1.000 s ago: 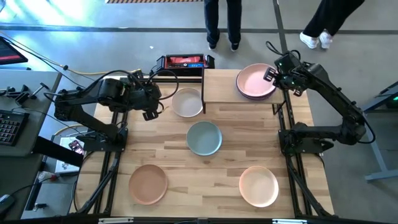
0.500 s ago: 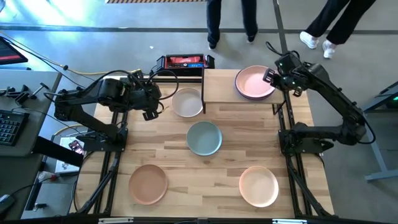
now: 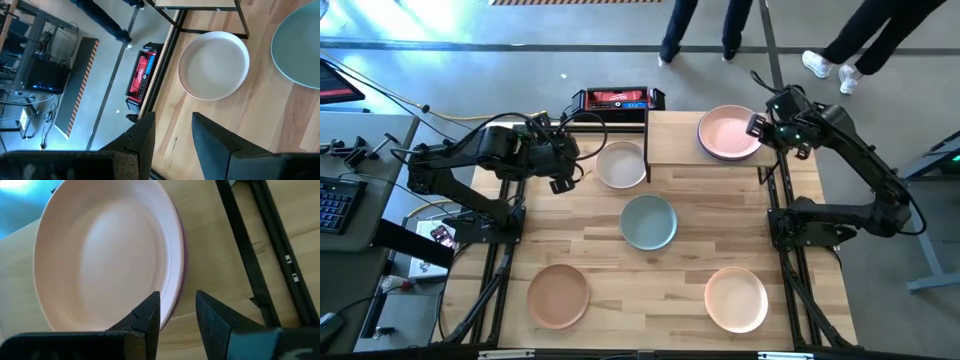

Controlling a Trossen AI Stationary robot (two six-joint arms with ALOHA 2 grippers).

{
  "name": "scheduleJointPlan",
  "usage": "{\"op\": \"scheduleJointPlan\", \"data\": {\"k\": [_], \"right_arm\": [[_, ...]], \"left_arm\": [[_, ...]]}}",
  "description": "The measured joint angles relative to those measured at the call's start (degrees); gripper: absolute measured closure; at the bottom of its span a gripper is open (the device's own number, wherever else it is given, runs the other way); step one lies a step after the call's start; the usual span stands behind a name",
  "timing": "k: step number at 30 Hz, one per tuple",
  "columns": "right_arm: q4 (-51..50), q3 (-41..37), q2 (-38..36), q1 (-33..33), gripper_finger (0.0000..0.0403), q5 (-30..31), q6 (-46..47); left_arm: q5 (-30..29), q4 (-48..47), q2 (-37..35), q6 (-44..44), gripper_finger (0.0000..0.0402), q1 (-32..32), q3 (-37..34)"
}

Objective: Place and stack plates onto a shelf
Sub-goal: Stack the pink plate on top of the purple plate on the shelf

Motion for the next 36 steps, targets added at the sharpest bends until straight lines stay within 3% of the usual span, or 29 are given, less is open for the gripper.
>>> {"op": "scheduleJointPlan", "data": {"k": [26, 36], "right_arm": [[-3.1, 0.0, 6.9, 0.0, 0.03, 3.4, -3.0], [-4.8, 0.0, 6.9, -3.4, 0.03, 5.9, -3.6]], "left_arm": [[0.0, 0.7, 0.0, 0.0, 0.0286, 0.0, 0.0], [0.0, 0.7, 0.0, 0.0, 0.0286, 0.0, 0.0]]}}
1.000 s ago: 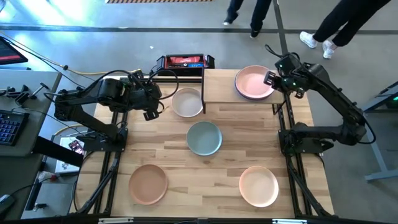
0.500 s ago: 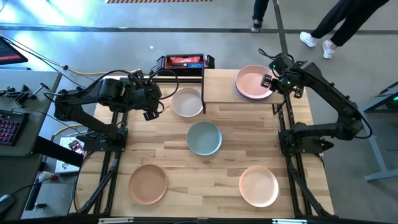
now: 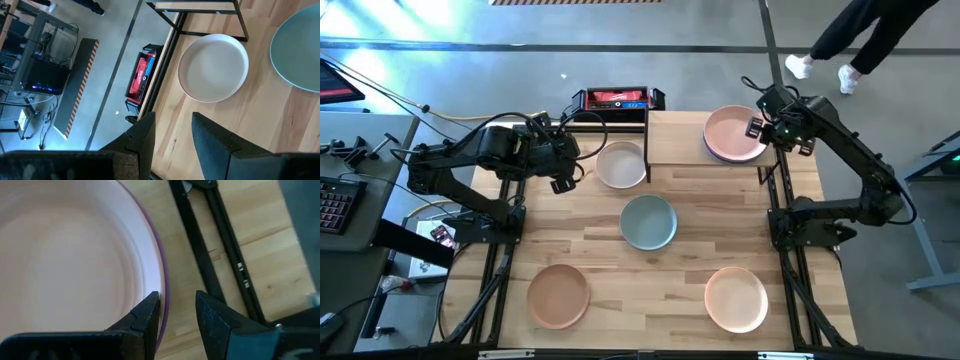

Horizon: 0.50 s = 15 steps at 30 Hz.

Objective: Place and stack plates onto a shelf
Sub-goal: Stack the pink plate on top of the purple plate on the shelf, then put the white plate on the shelf

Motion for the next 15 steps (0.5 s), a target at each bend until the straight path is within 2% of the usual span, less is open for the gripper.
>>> {"op": "scheduleJointPlan", "data": {"k": [11, 15], "right_arm": [[1.3, 0.1, -0.1, -0.7, 0.03, 0.8, -4.1], [2.8, 1.9, -0.4, -0.7, 0.03, -1.3, -7.1]], "left_arm": [[0.0, 0.2, 0.0, 0.0, 0.0286, 0.0, 0.0], [0.0, 0.2, 0.0, -0.1, 0.0286, 0.0, 0.0]]}}
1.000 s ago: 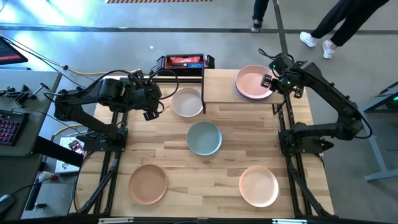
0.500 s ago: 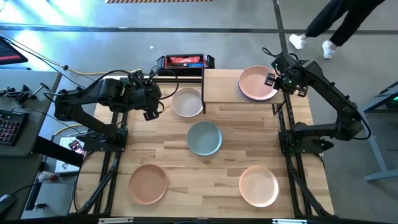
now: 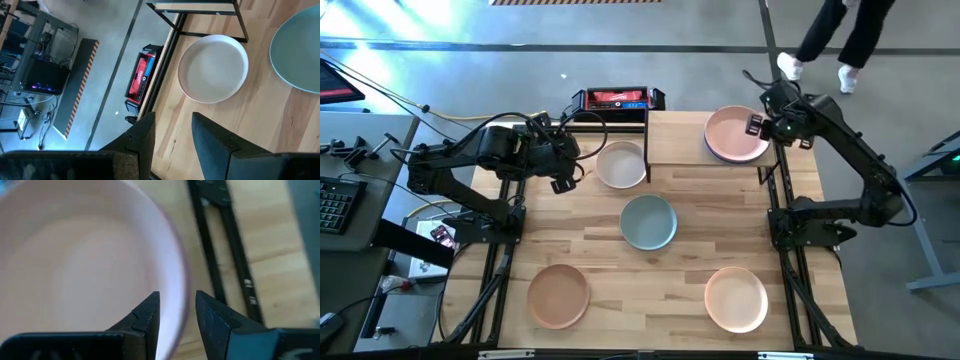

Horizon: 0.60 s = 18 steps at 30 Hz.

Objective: Place and stack plates onto a shelf
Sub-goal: Put the white plate on the shelf

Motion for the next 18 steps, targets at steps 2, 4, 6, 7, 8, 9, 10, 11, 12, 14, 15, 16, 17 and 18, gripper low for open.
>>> {"op": "scheduleJointPlan", "data": {"k": [2, 4, 6, 7, 8, 9, 10, 11, 12, 14, 15, 16, 17, 18], "right_arm": [[1.4, 1.2, -0.4, 0.0, 0.03, -2.7, -1.5], [3.3, 2.5, -0.9, 0.2, 0.03, -6.4, -2.7], [4.7, 3.7, -1.3, 0.9, 0.03, -10.5, -3.8], [5.0, 4.2, -1.4, 1.5, 0.03, -12.4, -4.5], [5.0, 4.7, -1.4, 2.1, 0.03, -14.3, -5.1], [4.9, 5.2, -1.4, 3.0, 0.03, -15.9, -5.7], [4.9, 5.5, -1.5, 4.0, 0.03, -17.4, -6.1], [4.9, 5.8, -1.5, 5.1, 0.03, -18.7, -6.4], [4.9, 5.9, -1.5, 6.4, 0.03, -19.8, -6.7], [4.9, 5.9, -1.5, 9.3, 0.03, -21.9, -6.8], [4.9, 5.9, -1.5, 10.9, 0.03, -22.6, -6.8], [4.9, 5.9, -1.5, 12.7, 0.03, -23.0, -6.7], [4.9, 5.9, -1.5, 14.6, 0.03, -23.4, -6.3], [4.9, 5.9, -1.5, 16.6, 0.03, -23.6, -5.6]], "left_arm": [[0.0, 0.0, 0.0, -0.3, 0.0286, 0.0, 0.0], [0.0, 0.0, 0.0, -1.6, 0.0286, 0.0, 0.0], [0.9, 0.0, 0.0, -2.5, 0.0286, 0.0, -0.6], [1.7, -0.1, 0.0, -3.2, 0.0286, 0.0, -1.1], [2.5, -0.2, 0.0, -4.1, 0.0286, 0.0, -1.6], [3.2, -0.3, 0.1, -5.3, 0.0286, 0.0, -2.1], [4.0, -0.7, 0.1, -6.3, 0.0286, 0.0, -2.6], [4.8, -1.2, 0.0, -7.1, 0.0286, 0.0, -3.3], [5.6, -1.4, 0.0, -7.7, 0.0286, 0.0, -4.1], [6.1, -1.2, 0.0, -8.8, 0.0286, 0.0, -6.1], [6.1, -1.4, 0.0, -9.6, 0.0286, 0.0, -7.1], [6.2, -1.5, 0.1, -10.4, 0.0286, 0.0, -8.0], [6.1, -1.6, 0.1, -11.2, 0.0286, 0.0, -8.9], [6.1, -1.6, 0.0, -11.9, 0.0286, 0.0, -9.8]]}}
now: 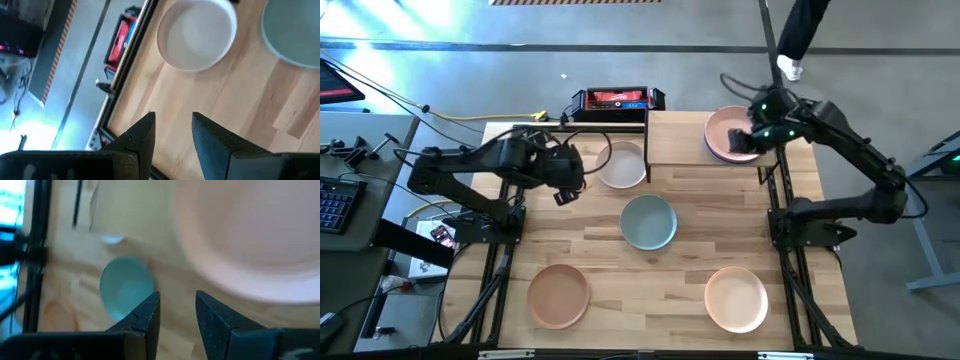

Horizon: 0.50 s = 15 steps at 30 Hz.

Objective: Place and stack plates onto a shelf
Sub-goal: Put the white plate on the shelf

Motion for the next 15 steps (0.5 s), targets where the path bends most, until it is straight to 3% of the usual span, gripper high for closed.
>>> {"op": "scheduleJointPlan", "data": {"k": [8, 15], "right_arm": [[0.0, 0.0, 0.0, 17.2, 0.03, 0.1, 3.7], [1.0, -0.7, 0.0, 31.0, 0.03, 4.6, 3.8]], "left_arm": [[3.8, 0.5, 0.0, -8.2, 0.0286, 0.0, -7.1], [6.8, 1.0, 0.0, -12.6, 0.0286, 0.0, -11.5]]}}
